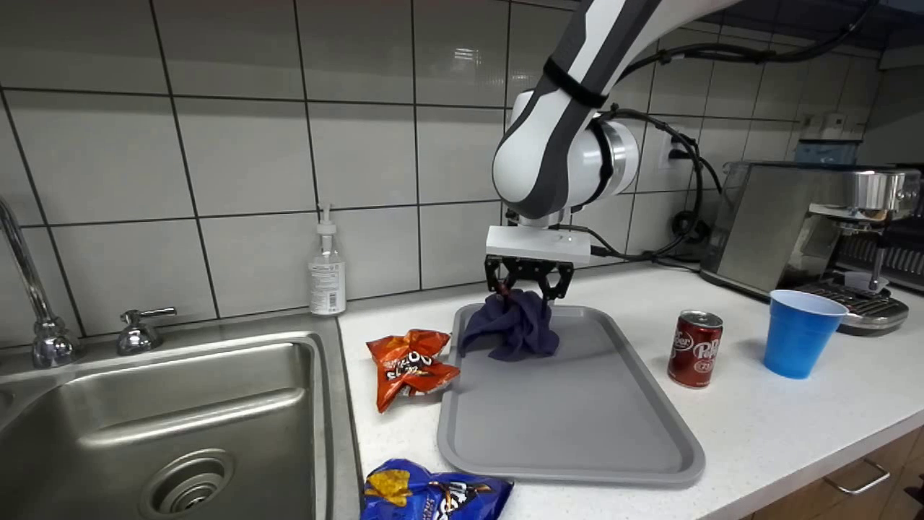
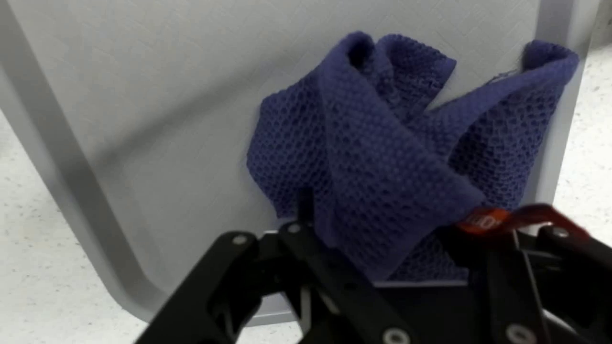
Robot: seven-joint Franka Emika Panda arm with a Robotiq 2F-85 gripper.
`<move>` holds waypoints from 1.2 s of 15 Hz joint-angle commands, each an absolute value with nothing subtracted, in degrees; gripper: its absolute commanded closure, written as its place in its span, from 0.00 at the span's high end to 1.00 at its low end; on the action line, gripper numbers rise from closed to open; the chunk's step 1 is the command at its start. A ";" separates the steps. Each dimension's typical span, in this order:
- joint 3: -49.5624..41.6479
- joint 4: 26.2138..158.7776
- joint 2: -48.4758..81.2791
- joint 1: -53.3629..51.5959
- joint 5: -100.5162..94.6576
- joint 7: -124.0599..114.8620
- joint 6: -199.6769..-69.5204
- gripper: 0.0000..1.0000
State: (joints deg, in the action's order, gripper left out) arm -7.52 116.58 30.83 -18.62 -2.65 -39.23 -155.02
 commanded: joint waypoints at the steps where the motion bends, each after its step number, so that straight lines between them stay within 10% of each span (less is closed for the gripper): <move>1: -7.93 118.03 28.03 -17.60 -3.27 -38.64 -154.52 0.98; 18: -9.29 122.38 21.38 -11.08 -2.33 -38.42 -154.96 1.00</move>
